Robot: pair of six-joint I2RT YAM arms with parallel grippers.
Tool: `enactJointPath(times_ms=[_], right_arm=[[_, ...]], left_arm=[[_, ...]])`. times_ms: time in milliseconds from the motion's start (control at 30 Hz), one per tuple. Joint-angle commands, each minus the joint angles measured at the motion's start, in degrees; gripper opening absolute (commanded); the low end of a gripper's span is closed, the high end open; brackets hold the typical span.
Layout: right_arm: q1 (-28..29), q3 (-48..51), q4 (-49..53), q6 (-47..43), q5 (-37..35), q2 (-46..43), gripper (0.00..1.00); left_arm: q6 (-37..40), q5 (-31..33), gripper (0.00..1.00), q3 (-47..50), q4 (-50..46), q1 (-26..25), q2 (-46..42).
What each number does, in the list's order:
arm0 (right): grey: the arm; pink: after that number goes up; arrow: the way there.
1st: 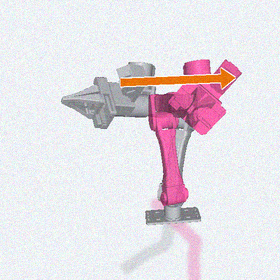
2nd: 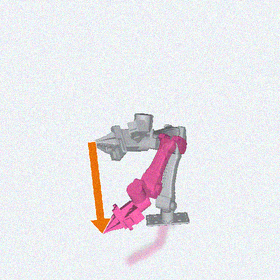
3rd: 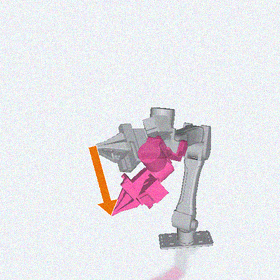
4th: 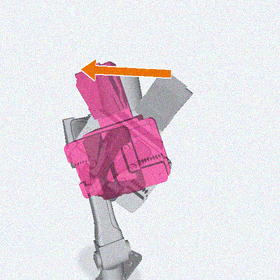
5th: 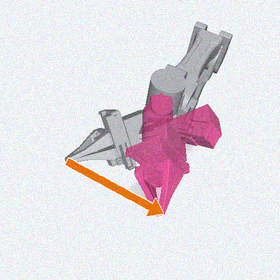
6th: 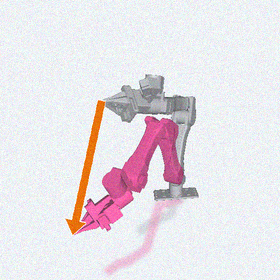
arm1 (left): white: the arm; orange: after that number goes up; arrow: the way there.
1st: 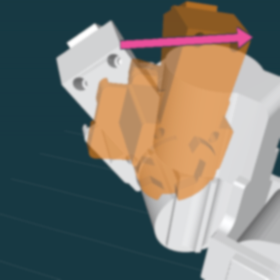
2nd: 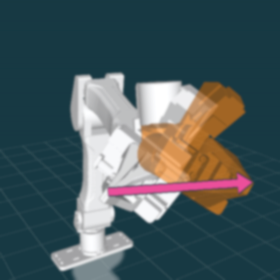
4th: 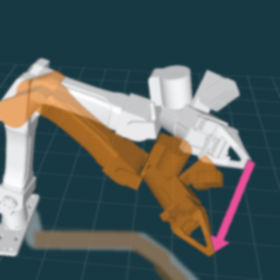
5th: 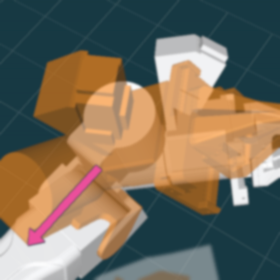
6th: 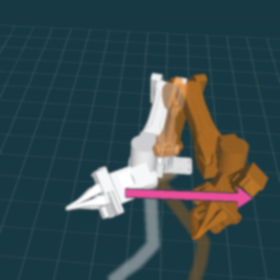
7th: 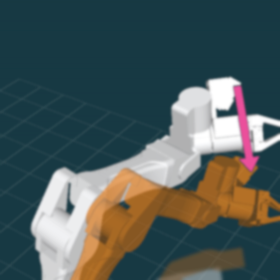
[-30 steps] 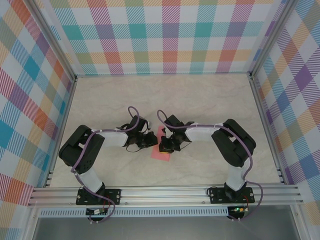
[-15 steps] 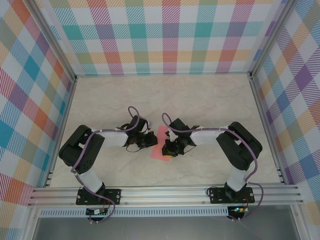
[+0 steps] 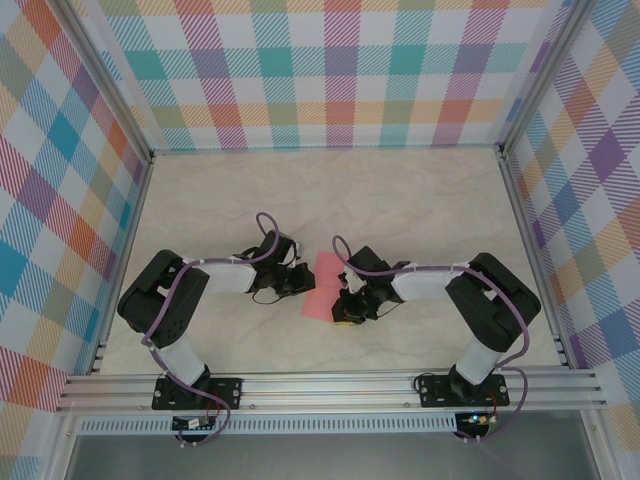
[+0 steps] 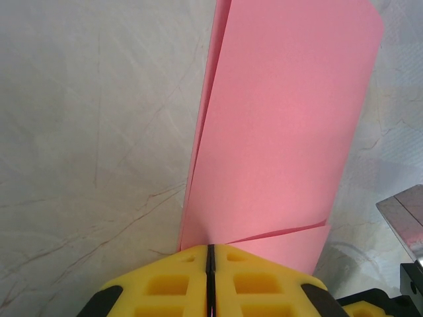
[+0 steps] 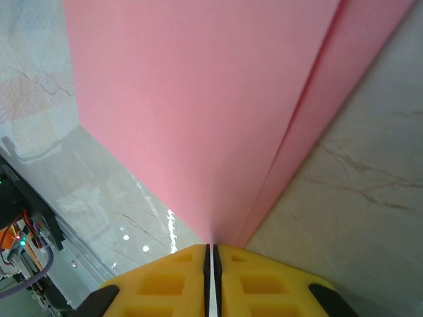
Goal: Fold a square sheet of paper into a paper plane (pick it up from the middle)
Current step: Fold the triangle a second time at the center of the table.
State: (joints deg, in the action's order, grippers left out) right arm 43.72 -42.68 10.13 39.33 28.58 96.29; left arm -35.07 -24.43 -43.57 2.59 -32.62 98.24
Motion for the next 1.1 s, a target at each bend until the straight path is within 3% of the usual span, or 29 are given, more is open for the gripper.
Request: enactJointPath(times_ms=[0,100,167,267,333,600,1067], right_arm=[[0.4,1.43,5.37,-2.48,-0.41,-1.28,0.13],[0.22,0.85,6.08,-2.13,-3.11,-3.9,0.12],[-0.05,0.48,6.91,0.0,-9.08,-7.26,0.13],[-0.46,0.05,6.21,1.57,-15.35,-11.38,0.29],[-1.68,-0.8,5.52,2.3,-15.78,-10.98,0.42],[-4.37,-5.84,2.63,5.02,-13.29,-1.95,0.47],[-4.97,-6.6,-1.19,7.53,-11.96,2.18,0.42]], left_arm=[[0.8,5.46,0.09,0.56,-5.53,-0.51,3.06],[0.88,4.86,0.09,0.48,-5.44,-0.51,2.79],[0.97,3.98,0.1,0.55,-5.12,-0.51,2.42],[0.5,2.68,0.1,0.77,-4.21,-0.6,1.29],[0.1,2.41,0.11,0.52,-4.04,-0.69,0.45],[-0.08,2.62,0.12,-1.15,-5.43,-0.74,-0.67],[0.2,2.54,0.12,-1.2,-5.63,-0.69,-0.42]])
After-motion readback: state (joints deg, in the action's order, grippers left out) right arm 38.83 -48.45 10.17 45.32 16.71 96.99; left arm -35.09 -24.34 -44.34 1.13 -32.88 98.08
